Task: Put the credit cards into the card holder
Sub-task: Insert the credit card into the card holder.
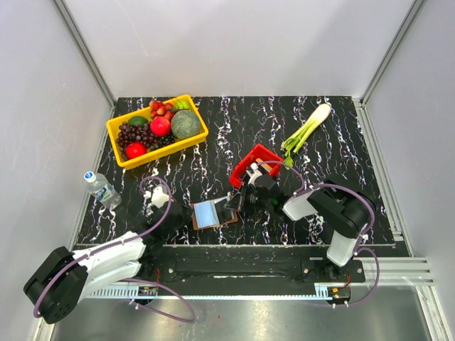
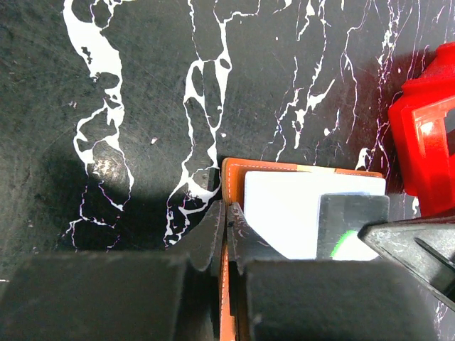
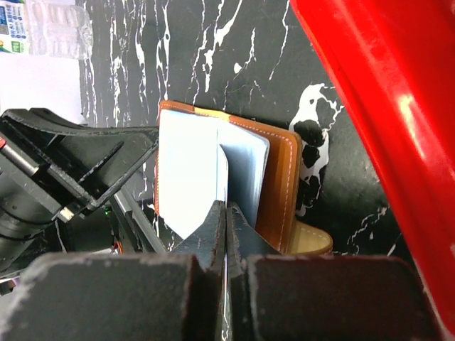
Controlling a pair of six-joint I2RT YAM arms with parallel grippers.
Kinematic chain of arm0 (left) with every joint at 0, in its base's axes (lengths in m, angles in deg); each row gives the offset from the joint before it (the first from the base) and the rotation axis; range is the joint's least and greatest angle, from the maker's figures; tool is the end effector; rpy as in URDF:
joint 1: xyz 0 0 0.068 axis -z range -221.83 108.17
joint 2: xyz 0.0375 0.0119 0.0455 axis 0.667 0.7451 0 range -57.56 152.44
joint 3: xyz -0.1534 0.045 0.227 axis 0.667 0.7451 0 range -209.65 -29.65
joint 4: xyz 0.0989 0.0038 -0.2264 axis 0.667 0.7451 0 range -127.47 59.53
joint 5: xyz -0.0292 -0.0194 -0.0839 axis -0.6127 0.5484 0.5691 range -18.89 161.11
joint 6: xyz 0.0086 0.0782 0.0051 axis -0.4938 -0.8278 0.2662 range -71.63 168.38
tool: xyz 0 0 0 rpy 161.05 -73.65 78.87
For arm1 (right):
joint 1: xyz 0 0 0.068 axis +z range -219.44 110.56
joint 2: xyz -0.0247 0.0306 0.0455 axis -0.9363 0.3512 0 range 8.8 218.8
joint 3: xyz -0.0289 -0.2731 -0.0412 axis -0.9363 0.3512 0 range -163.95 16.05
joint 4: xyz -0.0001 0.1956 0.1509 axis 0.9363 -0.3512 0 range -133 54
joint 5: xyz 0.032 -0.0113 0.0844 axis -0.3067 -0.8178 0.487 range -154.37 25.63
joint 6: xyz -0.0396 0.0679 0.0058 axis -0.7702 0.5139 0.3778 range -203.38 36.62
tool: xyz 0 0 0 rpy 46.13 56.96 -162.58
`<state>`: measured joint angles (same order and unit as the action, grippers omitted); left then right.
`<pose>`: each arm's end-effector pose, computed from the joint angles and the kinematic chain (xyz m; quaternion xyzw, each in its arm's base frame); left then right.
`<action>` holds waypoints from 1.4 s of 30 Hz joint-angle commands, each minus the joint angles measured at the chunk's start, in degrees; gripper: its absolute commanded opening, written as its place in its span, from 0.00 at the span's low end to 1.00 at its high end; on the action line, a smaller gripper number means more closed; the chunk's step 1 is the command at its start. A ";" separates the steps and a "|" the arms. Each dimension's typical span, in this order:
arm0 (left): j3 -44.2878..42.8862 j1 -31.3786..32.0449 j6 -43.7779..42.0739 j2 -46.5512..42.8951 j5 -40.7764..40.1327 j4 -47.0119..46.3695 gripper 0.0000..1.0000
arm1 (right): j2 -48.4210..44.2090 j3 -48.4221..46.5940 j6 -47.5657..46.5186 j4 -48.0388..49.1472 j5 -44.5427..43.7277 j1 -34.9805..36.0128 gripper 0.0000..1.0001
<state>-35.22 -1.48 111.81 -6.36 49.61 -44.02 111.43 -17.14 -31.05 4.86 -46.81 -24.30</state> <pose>0.1389 -0.0855 0.1146 -0.2560 0.8531 -0.2284 0.3932 0.2235 0.2533 0.1159 -0.0245 0.8529 0.4660 0.2343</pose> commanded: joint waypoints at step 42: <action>-1.64 -0.02 -4.29 2.50 0.58 2.07 0.00 | 4.16 -7.67 -3.73 -12.38 1.16 -1.47 0.00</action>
<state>-36.07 -1.48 109.24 -4.31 49.79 -45.51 116.57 -23.35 -30.70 1.60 -41.58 -26.79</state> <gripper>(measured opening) 0.024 0.009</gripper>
